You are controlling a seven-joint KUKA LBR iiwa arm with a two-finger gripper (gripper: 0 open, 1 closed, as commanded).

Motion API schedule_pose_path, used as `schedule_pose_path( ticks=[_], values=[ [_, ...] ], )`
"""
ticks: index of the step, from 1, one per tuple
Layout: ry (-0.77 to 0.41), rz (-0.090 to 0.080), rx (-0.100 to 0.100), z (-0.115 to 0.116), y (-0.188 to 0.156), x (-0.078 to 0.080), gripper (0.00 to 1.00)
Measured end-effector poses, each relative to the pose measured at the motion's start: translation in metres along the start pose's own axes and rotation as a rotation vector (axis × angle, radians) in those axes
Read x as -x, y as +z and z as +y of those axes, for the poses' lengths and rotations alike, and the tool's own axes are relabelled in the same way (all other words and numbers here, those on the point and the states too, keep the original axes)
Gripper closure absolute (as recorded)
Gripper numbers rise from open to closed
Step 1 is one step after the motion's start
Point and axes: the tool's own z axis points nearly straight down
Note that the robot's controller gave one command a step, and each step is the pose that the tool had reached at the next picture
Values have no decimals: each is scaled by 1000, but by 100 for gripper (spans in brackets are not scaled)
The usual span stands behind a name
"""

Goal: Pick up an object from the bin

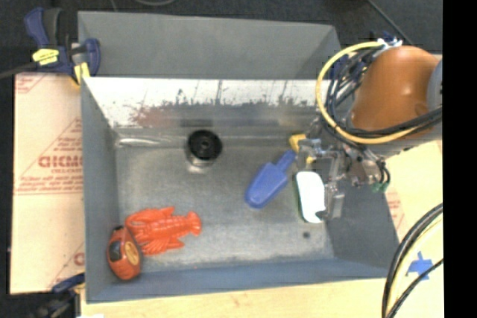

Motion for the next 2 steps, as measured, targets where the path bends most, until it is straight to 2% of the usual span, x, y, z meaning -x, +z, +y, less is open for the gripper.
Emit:
schedule_pose_path(
  ticks=[1, 2],
  values=[
    [-128, -2, 1, 5, 23, 58, 0],
    [-228, -1, 1, 11, 60, 90, 0]
  ],
)
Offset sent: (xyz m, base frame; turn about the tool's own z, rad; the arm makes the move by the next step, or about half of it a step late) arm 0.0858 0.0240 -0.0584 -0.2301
